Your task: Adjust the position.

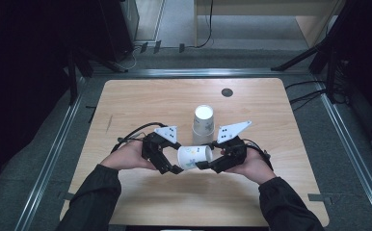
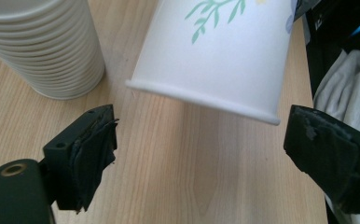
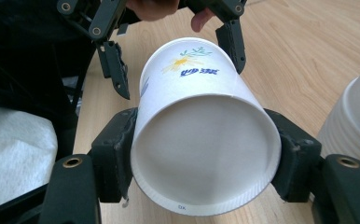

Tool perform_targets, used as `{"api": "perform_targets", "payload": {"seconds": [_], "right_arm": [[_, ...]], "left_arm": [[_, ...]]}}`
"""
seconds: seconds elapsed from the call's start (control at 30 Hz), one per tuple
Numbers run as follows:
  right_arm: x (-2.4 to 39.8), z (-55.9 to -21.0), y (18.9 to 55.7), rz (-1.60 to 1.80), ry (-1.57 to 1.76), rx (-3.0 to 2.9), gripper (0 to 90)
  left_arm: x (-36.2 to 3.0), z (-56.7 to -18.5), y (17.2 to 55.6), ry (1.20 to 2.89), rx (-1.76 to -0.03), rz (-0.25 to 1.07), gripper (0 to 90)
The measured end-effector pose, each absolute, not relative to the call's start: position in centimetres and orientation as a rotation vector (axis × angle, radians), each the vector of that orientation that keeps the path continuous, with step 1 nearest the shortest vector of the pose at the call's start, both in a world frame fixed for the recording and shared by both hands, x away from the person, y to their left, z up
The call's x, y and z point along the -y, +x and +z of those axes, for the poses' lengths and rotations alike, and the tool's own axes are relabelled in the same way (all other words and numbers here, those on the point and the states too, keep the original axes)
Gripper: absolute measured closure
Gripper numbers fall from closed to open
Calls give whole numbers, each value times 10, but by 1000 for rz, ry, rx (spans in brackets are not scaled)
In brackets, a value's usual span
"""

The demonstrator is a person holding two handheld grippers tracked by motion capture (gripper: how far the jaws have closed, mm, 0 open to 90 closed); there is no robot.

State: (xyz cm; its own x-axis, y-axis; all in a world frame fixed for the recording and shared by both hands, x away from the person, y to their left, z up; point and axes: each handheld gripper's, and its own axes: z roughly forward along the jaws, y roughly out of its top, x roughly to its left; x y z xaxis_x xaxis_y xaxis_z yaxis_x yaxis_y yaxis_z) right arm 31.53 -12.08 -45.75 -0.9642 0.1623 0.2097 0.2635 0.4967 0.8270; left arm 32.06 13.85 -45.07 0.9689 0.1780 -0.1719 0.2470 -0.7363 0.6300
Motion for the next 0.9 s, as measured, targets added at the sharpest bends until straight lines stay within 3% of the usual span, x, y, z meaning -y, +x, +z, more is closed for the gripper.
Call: {"api": "perform_targets", "payload": {"seconds": [0.33,0.7,0.9], "right_arm": [[126,-452,315,-1523,-377,2579,341],[125,-452,316,-1529,-360,2542,341],[123,-452,316,-1525,-351,2514,340]], "left_arm": [[-146,-455,317,2275,-372,-163,79],[-136,-461,313,2219,-343,-187,80],[-135,-461,313,2187,-323,-203,131]]}}
